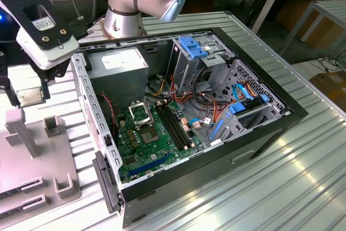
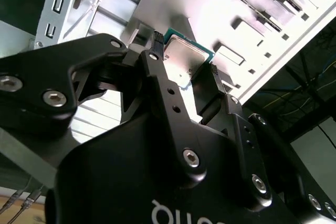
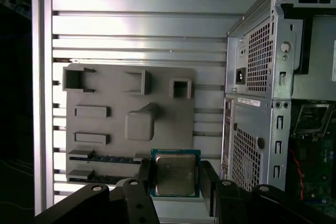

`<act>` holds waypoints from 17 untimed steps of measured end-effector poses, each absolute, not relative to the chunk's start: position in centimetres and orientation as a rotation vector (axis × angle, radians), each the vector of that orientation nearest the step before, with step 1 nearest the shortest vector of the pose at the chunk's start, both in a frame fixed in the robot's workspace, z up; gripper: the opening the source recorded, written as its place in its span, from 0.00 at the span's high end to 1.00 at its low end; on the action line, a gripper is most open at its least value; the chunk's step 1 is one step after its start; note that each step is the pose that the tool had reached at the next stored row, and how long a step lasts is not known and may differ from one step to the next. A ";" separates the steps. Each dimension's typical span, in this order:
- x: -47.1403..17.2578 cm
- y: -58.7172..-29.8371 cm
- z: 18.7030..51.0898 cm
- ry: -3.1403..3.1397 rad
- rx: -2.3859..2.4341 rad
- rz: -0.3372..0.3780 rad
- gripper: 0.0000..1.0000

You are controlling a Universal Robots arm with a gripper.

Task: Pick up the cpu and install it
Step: 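Pick up the cpu and move it towards the insertion slot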

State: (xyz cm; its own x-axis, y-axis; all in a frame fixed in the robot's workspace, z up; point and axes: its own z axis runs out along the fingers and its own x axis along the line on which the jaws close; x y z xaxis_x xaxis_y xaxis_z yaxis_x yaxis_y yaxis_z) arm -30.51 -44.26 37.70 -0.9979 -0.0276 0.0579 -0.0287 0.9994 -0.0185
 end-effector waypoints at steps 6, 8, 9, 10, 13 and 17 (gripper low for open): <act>-30.0 -44.3 37.7 -3.083 0.043 0.030 0.53; -30.0 -44.3 37.7 -3.083 0.043 0.030 0.53; -30.0 -44.3 37.7 -3.083 0.043 0.030 0.53; -30.0 -44.3 37.7 -3.083 0.043 0.030 0.53; -30.0 -44.3 37.7 -3.084 0.044 0.030 0.53; -30.0 -44.3 37.7 -3.092 0.043 0.030 0.53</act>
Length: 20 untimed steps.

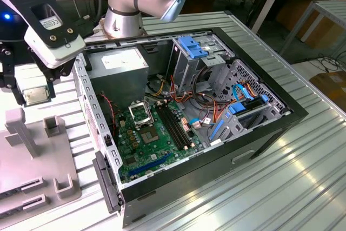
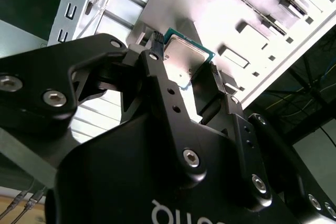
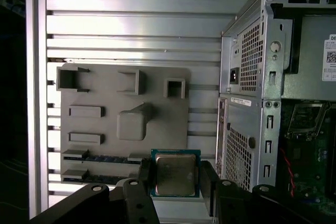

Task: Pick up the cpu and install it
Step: 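Pick up the cpu and move it towards the insertion slot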

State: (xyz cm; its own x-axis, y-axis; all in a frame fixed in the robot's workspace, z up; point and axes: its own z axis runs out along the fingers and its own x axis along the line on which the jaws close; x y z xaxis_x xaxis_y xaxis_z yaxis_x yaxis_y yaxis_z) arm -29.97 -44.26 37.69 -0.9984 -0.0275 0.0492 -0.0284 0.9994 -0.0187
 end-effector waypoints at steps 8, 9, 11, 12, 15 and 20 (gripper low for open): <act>-29.1 -44.3 37.7 -3.092 0.041 0.030 0.53; -28.9 -44.3 37.7 -3.092 0.041 0.030 0.53; -28.5 -44.3 37.7 -3.092 0.040 0.030 0.53; -28.3 -44.3 37.7 -3.092 0.040 0.030 0.53; -27.7 -44.3 37.7 -3.092 0.040 0.030 0.53; -26.9 -44.3 37.7 -3.093 0.039 0.030 0.53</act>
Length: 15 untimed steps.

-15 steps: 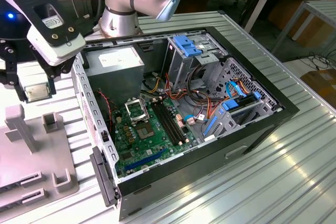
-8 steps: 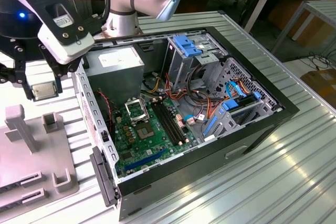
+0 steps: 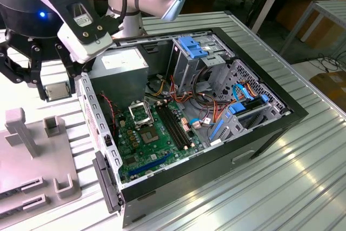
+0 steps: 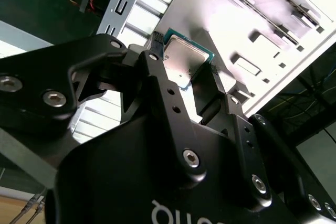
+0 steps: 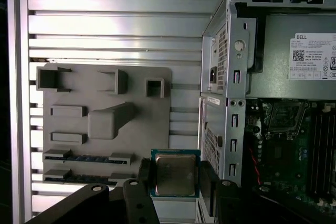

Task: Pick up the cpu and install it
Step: 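Pick up the cpu and move it towards the insertion slot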

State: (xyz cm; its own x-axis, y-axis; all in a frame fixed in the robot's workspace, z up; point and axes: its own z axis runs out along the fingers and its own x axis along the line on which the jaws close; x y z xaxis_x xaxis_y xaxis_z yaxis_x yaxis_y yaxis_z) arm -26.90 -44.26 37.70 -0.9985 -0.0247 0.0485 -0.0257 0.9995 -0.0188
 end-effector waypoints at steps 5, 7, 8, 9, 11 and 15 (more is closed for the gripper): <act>-26.7 -44.3 37.7 -3.099 0.038 0.030 0.53; -26.5 -44.3 37.7 -3.100 0.039 0.030 0.53; -26.4 -44.3 37.7 -3.100 0.038 0.030 0.53; -26.3 -44.3 37.7 -3.100 0.038 0.030 0.53; -26.0 -44.3 37.7 -3.100 0.038 0.030 0.53; -25.5 -44.3 37.7 -3.101 0.038 0.030 0.53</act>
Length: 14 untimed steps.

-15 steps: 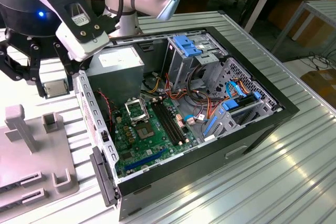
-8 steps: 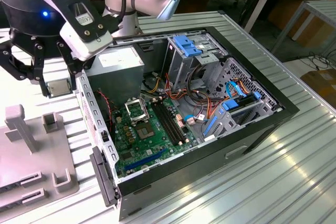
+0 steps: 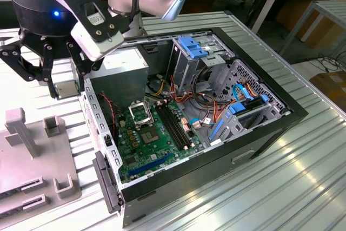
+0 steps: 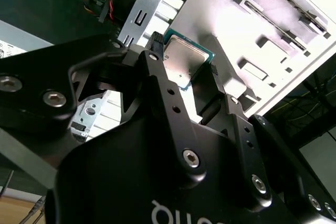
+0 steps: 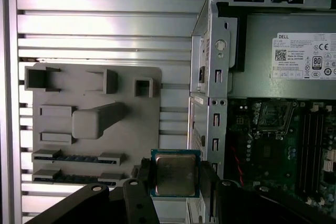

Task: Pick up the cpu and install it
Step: 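Pick up the cpu and move it towards the insertion slot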

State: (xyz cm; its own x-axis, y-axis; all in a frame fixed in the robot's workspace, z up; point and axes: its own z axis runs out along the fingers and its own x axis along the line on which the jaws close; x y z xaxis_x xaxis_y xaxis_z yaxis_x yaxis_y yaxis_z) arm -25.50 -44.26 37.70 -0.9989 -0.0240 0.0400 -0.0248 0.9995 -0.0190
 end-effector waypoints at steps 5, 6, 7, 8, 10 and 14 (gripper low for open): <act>-25.1 -44.3 37.7 -3.103 0.036 0.030 0.53; -25.0 -44.3 37.7 -3.103 0.035 0.030 0.53; -24.9 -44.3 37.7 -3.103 0.034 0.030 0.53; -24.8 -44.3 37.7 -3.103 0.034 0.030 0.53; -24.5 -44.3 37.7 -3.103 0.032 0.030 0.53; -24.1 -44.3 37.7 -3.104 0.029 0.030 0.53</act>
State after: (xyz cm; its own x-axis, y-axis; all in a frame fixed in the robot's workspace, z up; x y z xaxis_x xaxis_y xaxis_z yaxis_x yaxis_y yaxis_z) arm -24.14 -44.26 37.70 -0.9991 -0.0181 0.0376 -0.0189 0.9996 -0.0192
